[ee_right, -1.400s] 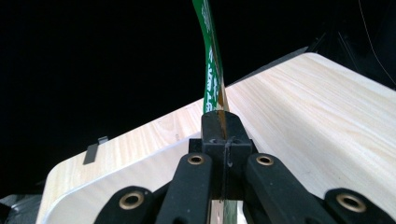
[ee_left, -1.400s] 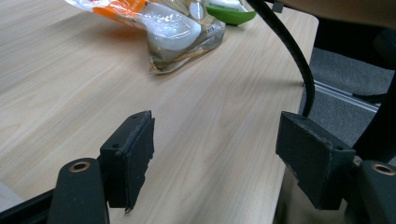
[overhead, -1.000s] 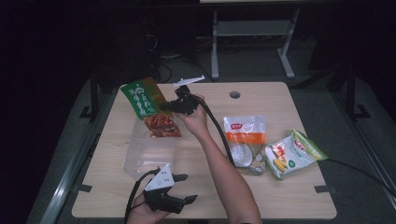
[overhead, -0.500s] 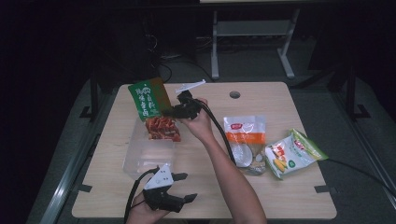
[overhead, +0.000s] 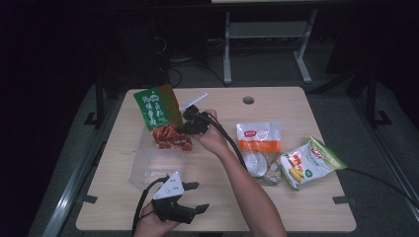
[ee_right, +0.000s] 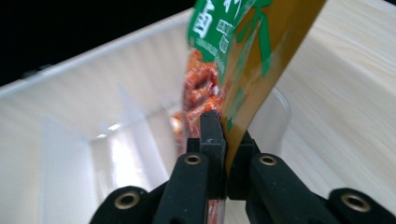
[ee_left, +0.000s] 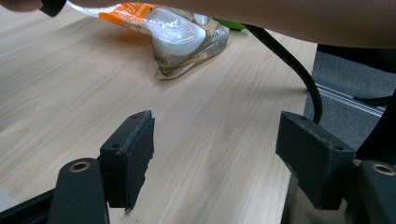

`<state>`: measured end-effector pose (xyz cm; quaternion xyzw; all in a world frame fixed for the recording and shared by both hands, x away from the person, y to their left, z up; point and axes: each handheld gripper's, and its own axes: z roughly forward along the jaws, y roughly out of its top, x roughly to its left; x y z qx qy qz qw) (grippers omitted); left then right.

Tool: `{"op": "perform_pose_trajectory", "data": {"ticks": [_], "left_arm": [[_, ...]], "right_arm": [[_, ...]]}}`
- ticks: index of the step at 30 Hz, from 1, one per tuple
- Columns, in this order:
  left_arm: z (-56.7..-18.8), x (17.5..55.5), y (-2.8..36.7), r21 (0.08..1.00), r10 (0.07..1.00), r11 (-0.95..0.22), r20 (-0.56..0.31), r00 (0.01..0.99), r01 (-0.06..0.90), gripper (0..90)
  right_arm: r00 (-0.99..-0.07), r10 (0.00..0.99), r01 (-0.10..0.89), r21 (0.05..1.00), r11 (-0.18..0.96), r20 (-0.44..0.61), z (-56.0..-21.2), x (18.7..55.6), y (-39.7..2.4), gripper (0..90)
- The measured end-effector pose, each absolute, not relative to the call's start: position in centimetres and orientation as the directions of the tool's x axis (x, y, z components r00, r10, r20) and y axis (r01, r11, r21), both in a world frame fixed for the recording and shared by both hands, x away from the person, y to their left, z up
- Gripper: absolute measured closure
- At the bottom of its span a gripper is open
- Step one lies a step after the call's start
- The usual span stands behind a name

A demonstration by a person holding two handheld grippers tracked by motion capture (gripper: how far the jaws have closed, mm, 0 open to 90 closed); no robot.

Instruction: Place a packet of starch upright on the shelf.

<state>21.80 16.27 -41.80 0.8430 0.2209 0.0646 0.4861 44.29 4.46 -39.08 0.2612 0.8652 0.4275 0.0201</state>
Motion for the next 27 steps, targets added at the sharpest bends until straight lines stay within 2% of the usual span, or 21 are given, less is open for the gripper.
{"op": "perform_pose_trajectory", "data": {"ticks": [4, 12, 15, 16, 17, 19, 22, 27], "left_arm": [[-41.8, 21.8, 16.3, 0.844, 0.435, -0.435, -0.109, 0.894, 0.314, 27.3], [-41.8, 21.8, 16.2, 0.847, 0.433, -0.432, -0.107, 0.895, 0.310, 27.3], [-41.8, 21.9, 16.2, 0.847, 0.434, -0.431, -0.108, 0.895, 0.311, 27.4], [-41.8, 21.9, 16.2, 0.847, 0.434, -0.431, -0.108, 0.895, 0.311, 27.4], [-41.8, 21.9, 16.2, 0.847, 0.434, -0.431, -0.107, 0.895, 0.311, 27.4], [-41.7, 21.9, 16.2, 0.848, 0.434, -0.430, -0.106, 0.895, 0.309, 27.3], [-41.7, 21.9, 16.2, 0.846, 0.432, -0.436, -0.101, 0.896, 0.306, 27.4], [-41.7, 21.9, 16.1, 0.845, 0.432, -0.437, -0.103, 0.896, 0.308, 27.4]], "right_arm": [[-0.845, 0.513, 0.431, 0.756, 0.493, 0.148, -39.6, 44.0, 5.0, 89.9], [-0.815, 0.555, 0.465, 0.762, 0.451, 0.168, -40.6, 43.7, 5.5, 88.6], [-0.818, 0.541, 0.478, 0.756, 0.447, 0.197, -40.2, 43.9, 4.9, 67.5], [-0.818, 0.541, 0.478, 0.756, 0.447, 0.197, -40.2, 43.9, 4.9, 67.5], [-0.810, 0.552, 0.487, 0.751, 0.445, 0.199, -40.1, 43.9, 4.4, 60.1], [-0.806, 0.560, 0.482, 0.760, 0.435, 0.191, -39.8, 43.7, 3.8, 56.5], [-0.811, 0.539, 0.481, 0.785, 0.391, 0.229, -39.1, 43.3, 2.8, 59.2], [-0.814, 0.529, 0.505, 0.744, 0.438, 0.241, -39.1, 43.3, 2.6, 63.2]]}}
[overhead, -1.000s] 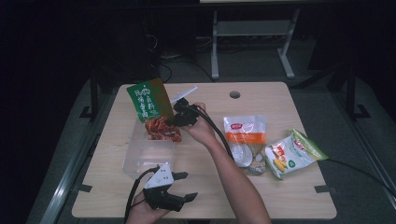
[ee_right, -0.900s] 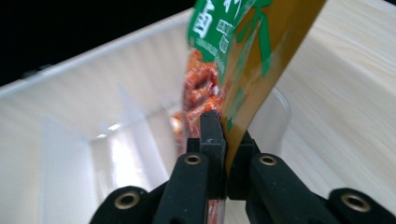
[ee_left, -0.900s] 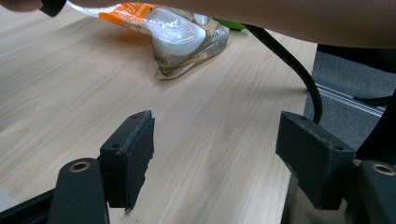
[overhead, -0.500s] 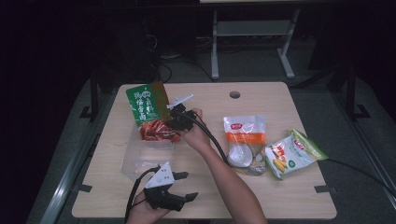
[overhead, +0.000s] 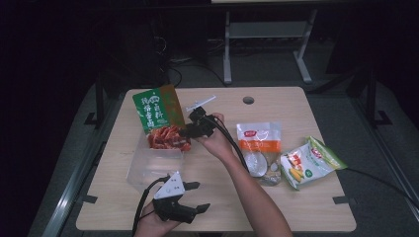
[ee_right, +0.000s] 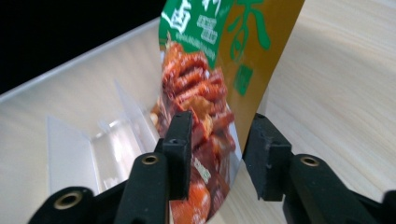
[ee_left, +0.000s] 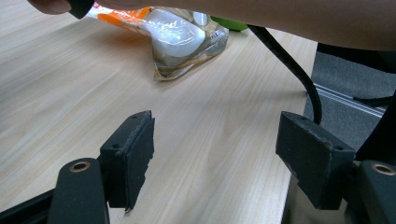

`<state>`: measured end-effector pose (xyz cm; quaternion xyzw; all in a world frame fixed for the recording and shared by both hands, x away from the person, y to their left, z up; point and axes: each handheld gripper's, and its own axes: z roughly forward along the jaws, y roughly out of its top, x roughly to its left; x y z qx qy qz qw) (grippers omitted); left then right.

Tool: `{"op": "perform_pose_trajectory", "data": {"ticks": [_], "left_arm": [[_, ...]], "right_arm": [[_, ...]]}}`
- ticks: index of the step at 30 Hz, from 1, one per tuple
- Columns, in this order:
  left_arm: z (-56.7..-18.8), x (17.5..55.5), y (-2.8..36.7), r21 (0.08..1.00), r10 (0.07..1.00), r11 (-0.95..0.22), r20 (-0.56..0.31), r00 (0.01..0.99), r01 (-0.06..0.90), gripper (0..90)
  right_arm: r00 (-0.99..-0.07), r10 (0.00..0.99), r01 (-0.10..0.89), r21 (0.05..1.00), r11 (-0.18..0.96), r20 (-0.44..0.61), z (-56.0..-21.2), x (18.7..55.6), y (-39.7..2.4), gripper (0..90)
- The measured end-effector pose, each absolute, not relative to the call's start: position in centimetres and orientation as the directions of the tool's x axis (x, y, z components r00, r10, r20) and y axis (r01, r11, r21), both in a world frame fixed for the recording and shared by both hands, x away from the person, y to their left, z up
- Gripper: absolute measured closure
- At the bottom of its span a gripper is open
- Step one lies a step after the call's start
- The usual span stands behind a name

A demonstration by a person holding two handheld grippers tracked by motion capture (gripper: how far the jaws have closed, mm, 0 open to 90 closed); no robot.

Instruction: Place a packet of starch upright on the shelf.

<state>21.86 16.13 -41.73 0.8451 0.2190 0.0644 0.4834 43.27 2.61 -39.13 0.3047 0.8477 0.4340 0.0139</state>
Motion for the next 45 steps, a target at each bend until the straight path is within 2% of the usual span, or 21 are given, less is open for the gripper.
{"op": "perform_pose_trajectory", "data": {"ticks": [3, 14, 20, 26, 28, 35, 37, 40, 45], "left_arm": [[-41.8, 21.9, 16.1, 0.845, 0.432, -0.438, -0.102, 0.896, 0.307, 27.4], [-41.8, 21.9, 16.0, 0.849, 0.424, -0.432, -0.107, 0.899, 0.305, 27.5], [-41.8, 21.9, 15.7, 0.847, 0.408, -0.441, -0.106, 0.907, 0.297, 27.6], [-41.8, 22.0, 15.7, 0.847, 0.409, -0.443, -0.101, 0.907, 0.294, 27.7], [-41.8, 21.9, 15.7, 0.848, 0.411, -0.440, -0.104, 0.906, 0.297, 28.4], [-41.8, 22.1, 15.8, 0.843, 0.411, -0.448, -0.103, 0.906, 0.299, 31.8], [-41.7, 22.2, 15.9, 0.841, 0.417, -0.449, -0.102, 0.903, 0.302, 34.7], [-41.6, 22.5, 16.4, 0.844, 0.439, -0.435, -0.106, 0.892, 0.314, 37.3], [-41.4, 23.1, 17.4, 0.845, 0.463, -0.429, -0.097, 0.881, 0.318, 44.3]], "right_arm": [[-0.815, 0.527, 0.509, 0.733, 0.452, 0.241, -39.4, 43.3, 2.6, 63.3], [-0.802, 0.532, 0.544, 0.698, 0.466, 0.270, -40.5, 43.2, 2.2, 78.4], [-0.801, 0.526, 0.550, 0.700, 0.456, 0.286, -40.9, 43.1, 1.8, 76.7], [-0.802, 0.520, 0.548, 0.708, 0.446, 0.294, -40.5, 42.8, 1.4, 69.5], [-0.803, 0.511, 0.549, 0.714, 0.434, 0.306, -40.4, 42.8, 1.2, 72.1], [-0.807, 0.497, 0.557, 0.693, 0.458, 0.319, -40.5, 43.0, 1.5, 69.9], [-0.801, 0.506, 0.566, 0.676, 0.472, 0.318, -40.6, 43.1, 1.7, 72.4], [-0.798, 0.515, 0.574, 0.656, 0.490, 0.313, -40.9, 43.3, 2.0, 85.0], [-0.806, 0.488, 0.570, 0.659, 0.490, 0.334, -40.3, 43.0, 1.7, 87.2]]}}
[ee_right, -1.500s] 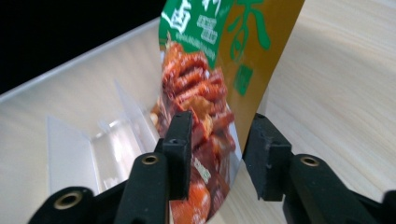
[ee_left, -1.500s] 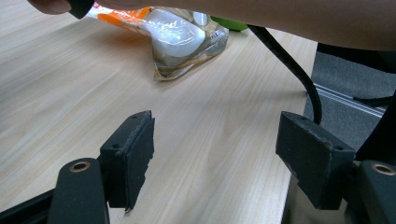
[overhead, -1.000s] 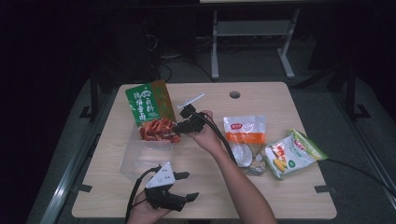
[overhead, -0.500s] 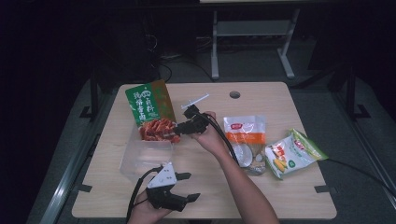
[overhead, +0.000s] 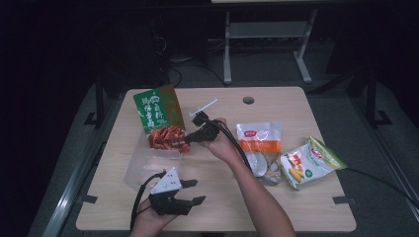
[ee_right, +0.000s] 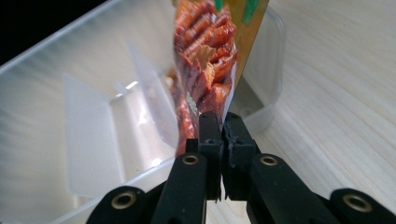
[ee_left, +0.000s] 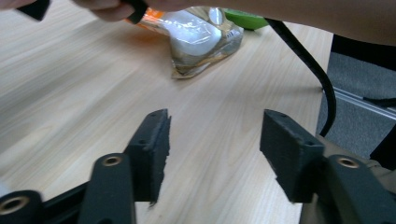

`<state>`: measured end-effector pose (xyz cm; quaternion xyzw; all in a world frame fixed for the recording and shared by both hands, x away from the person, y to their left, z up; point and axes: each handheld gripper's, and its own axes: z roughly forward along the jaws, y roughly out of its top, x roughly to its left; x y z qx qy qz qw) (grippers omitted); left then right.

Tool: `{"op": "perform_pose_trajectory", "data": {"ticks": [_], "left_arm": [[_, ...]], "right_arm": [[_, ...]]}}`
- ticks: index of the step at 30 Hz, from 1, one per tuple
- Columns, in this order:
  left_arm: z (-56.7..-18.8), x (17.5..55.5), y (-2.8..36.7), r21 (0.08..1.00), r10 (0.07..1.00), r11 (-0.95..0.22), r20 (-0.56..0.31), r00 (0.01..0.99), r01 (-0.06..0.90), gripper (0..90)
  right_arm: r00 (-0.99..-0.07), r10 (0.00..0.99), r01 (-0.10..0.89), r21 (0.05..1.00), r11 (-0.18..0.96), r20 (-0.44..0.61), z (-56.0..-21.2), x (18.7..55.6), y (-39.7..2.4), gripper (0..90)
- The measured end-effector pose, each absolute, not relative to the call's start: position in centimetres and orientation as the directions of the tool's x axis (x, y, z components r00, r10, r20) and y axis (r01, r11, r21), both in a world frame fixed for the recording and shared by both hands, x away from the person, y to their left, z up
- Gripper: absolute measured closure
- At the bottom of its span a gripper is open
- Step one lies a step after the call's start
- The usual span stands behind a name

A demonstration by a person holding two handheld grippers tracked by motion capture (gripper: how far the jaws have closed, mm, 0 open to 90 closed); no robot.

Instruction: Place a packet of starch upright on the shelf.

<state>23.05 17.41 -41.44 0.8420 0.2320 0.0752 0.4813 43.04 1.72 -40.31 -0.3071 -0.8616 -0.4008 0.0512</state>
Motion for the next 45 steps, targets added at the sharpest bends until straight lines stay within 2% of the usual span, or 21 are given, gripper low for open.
{"op": "perform_pose_trajectory", "data": {"ticks": [4, 5, 6, 8, 9, 13, 16, 18, 20, 23, 28, 34, 36, 37, 39, 40, 41, 42, 45], "left_arm": [[-41.4, 23.5, 18.0, 0.845, 0.483, -0.420, -0.101, 0.870, 0.331, 47.7], [-41.5, 23.7, 18.3, 0.843, 0.488, -0.421, -0.100, 0.867, 0.334, 47.8], [-41.5, 23.8, 18.3, 0.843, 0.486, -0.420, -0.105, 0.868, 0.337, 48.1], [-41.5, 23.8, 18.3, 0.843, 0.486, -0.419, -0.106, 0.868, 0.337, 50.7], [-41.5, 23.8, 18.2, 0.841, 0.478, -0.425, -0.107, 0.872, 0.336, 53.1], [-40.9, 23.5, 18.5, 0.836, 0.472, -0.441, -0.093, 0.876, 0.326, 57.5], [-40.2, 23.3, 19.2, 0.839, 0.470, -0.441, -0.087, 0.878, 0.319, 59.4], [-39.7, 23.3, 19.8, 0.837, 0.474, -0.453, -0.064, 0.878, 0.306, 61.9], [-39.5, 23.3, 20.2, 0.835, 0.474, -0.457, -0.062, 0.879, 0.305, 60.1], [-39.1, 23.4, 21.5, 0.824, 0.499, -0.475, -0.036, 0.866, 0.308, 58.7], [-38.7, 23.9, 24.1, 0.804, 0.543, -0.506, 0.014, 0.840, 0.314, 57.0], [-39.0, 24.8, 25.5, 0.763, 0.550, -0.544, 0.011, 0.835, 0.349, 58.5], [-39.1, 25.0, 25.6, 0.758, 0.549, -0.548, 0.007, 0.836, 0.354, 57.4], [-39.1, 25.2, 25.7, 0.745, 0.543, -0.561, 0.004, 0.840, 0.359, 53.2], [-39.5, 25.4, 25.8, 0.711, 0.527, -0.598, 0.002, 0.850, 0.369, 52.8], [-39.7, 25.5, 25.9, 0.700, 0.520, -0.607, -0.007, 0.854, 0.375, 54.2], [-39.9, 25.5, 26.0, 0.705, 0.509, -0.599, -0.030, 0.860, 0.379, 60.0], [-40.0, 25.5, 26.1, 0.711, 0.509, -0.600, -0.016, 0.861, 0.368, 64.4], [-39.9, 25.6, 25.7, 0.711, 0.513, -0.595, -0.026, 0.858, 0.376, 68.1]], "right_arm": [[-0.813, 0.468, 0.565, 0.662, 0.492, 0.346, -39.8, 43.0, 1.6, 83.3], [-0.816, 0.453, 0.566, 0.656, 0.499, 0.360, -39.8, 43.2, 1.7, 73.4], [-0.818, 0.457, 0.562, 0.658, 0.502, 0.349, -39.8, 43.3, 1.8, 70.2], [-0.821, 0.462, 0.556, 0.656, 0.511, 0.336, -39.7, 43.5, 1.9, 68.8], [-0.826, 0.469, 0.542, 0.668, 0.510, 0.313, -39.3, 44.0, 2.2, 65.0], [-0.816, 0.472, 0.553, 0.688, 0.471, 0.333, -38.2, 45.3, 3.2, 61.3], [-0.812, 0.462, 0.559, 0.702, 0.442, 0.356, -37.9, 46.3, 4.0, 61.9], [-0.809, 0.465, 0.560, 0.711, 0.425, 0.359, -37.8, 46.8, 4.4, 66.1], [-0.804, 0.473, 0.565, 0.708, 0.423, 0.359, -37.7, 46.9, 4.7, 83.9], [-0.796, 0.504, 0.566, 0.708, 0.422, 0.336, -37.7, 46.9, 4.8, 89.3], [-0.786, 0.531, 0.564, 0.719, 0.406, 0.316, -37.5, 47.0, 4.6, 89.9], [-0.787, 0.535, 0.559, 0.725, 0.403, 0.309, -37.1, 46.8, 4.7, 89.8], [-0.789, 0.532, 0.556, 0.727, 0.404, 0.308, -37.1, 46.8, 4.6, 89.8], [-0.786, 0.535, 0.559, 0.726, 0.401, 0.310, -37.1, 46.9, 4.6, 89.8], [-0.781, 0.539, 0.566, 0.724, 0.395, 0.316, -37.2, 46.9, 4.6, 89.9], [-0.777, 0.543, 0.570, 0.722, 0.392, 0.318, -37.2, 46.9, 4.6, 89.9], [-0.773, 0.548, 0.574, 0.721, 0.389, 0.320, -37.2, 46.9, 4.6, 89.9], [-0.766, 0.553, 0.582, 0.718, 0.381, 0.327, -37.1, 46.9, 4.7, 90.0], [-0.760, 0.555, 0.588, 0.723, 0.363, 0.339, -36.8, 46.6, 4.8, 90.0]]}}
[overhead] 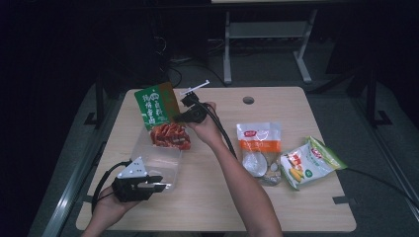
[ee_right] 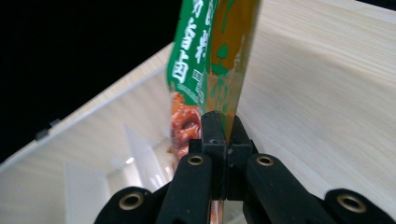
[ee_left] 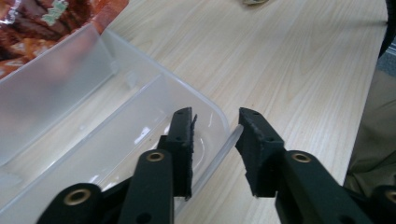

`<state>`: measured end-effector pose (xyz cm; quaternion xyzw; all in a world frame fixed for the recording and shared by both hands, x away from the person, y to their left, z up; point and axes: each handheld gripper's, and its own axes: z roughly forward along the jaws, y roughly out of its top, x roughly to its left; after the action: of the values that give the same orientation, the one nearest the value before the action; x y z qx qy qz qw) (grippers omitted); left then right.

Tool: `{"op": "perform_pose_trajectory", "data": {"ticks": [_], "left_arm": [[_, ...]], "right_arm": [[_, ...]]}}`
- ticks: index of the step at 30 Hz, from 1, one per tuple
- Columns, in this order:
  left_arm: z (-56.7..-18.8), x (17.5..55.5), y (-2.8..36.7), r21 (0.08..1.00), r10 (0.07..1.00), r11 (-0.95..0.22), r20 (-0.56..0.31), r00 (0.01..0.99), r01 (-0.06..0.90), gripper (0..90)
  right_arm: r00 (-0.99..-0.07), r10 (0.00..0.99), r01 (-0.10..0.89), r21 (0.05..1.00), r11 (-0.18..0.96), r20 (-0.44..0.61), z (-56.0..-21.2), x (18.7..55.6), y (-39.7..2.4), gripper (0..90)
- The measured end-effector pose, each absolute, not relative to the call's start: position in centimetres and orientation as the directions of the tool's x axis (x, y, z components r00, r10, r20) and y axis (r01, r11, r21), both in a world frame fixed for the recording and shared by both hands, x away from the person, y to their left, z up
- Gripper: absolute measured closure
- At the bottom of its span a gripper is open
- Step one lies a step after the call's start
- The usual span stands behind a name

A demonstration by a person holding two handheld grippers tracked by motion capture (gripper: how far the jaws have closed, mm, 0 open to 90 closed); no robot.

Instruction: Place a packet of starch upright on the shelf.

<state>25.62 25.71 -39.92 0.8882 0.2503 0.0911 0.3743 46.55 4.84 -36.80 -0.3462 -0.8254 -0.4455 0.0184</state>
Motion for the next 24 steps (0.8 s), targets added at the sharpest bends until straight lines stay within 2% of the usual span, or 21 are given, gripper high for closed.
{"op": "perform_pose_trajectory", "data": {"ticks": [5, 8, 9, 11, 13, 17, 21, 24], "left_arm": [[-40.1, 25.7, 24.5, 0.721, 0.502, -0.595, -0.012, 0.865, 0.356, 78.4], [-40.2, 25.6, 24.2, 0.733, 0.507, -0.580, -0.017, 0.862, 0.356, 79.2], [-40.2, 25.6, 24.2, 0.733, 0.507, -0.580, -0.017, 0.862, 0.356, 78.2], [-40.1, 25.5, 24.4, 0.722, 0.497, -0.584, -0.043, 0.867, 0.371, 66.9], [-40.1, 25.2, 24.5, 0.719, 0.507, -0.589, -0.024, 0.861, 0.367, 55.3], [-40.1, 25.1, 25.1, 0.716, 0.520, -0.588, -0.023, 0.854, 0.377, 47.1], [-40.0, 25.1, 25.6, 0.717, 0.538, -0.579, -0.022, 0.843, 0.388, 46.3], [-40.1, 25.1, 25.6, 0.714, 0.533, -0.583, -0.023, 0.846, 0.388, 49.3]], "right_arm": [[-0.740, 0.555, 0.603, 0.739, 0.300, 0.379, -36.2, 45.8, 5.3, 90.0], [-0.742, 0.548, 0.592, 0.761, 0.266, 0.385, -36.1, 44.9, 6.3, 90.0], [-0.742, 0.548, 0.592, 0.761, 0.266, 0.385, -36.1, 44.9, 6.3, 90.0], [-0.754, 0.548, 0.578, 0.763, 0.290, 0.363, -36.4, 44.7, 7.0, 90.0], [-0.761, 0.559, 0.559, 0.770, 0.307, 0.330, -36.4, 44.6, 6.9, 90.0], [-0.759, 0.575, 0.555, 0.766, 0.325, 0.306, -36.3, 44.5, 6.2, 90.0], [-0.735, 0.628, 0.552, 0.764, 0.334, 0.256, -36.2, 43.9, 3.9, 90.0], [-0.717, 0.648, 0.562, 0.764, 0.317, 0.258, -36.2, 43.5, 2.7, 90.0]]}}
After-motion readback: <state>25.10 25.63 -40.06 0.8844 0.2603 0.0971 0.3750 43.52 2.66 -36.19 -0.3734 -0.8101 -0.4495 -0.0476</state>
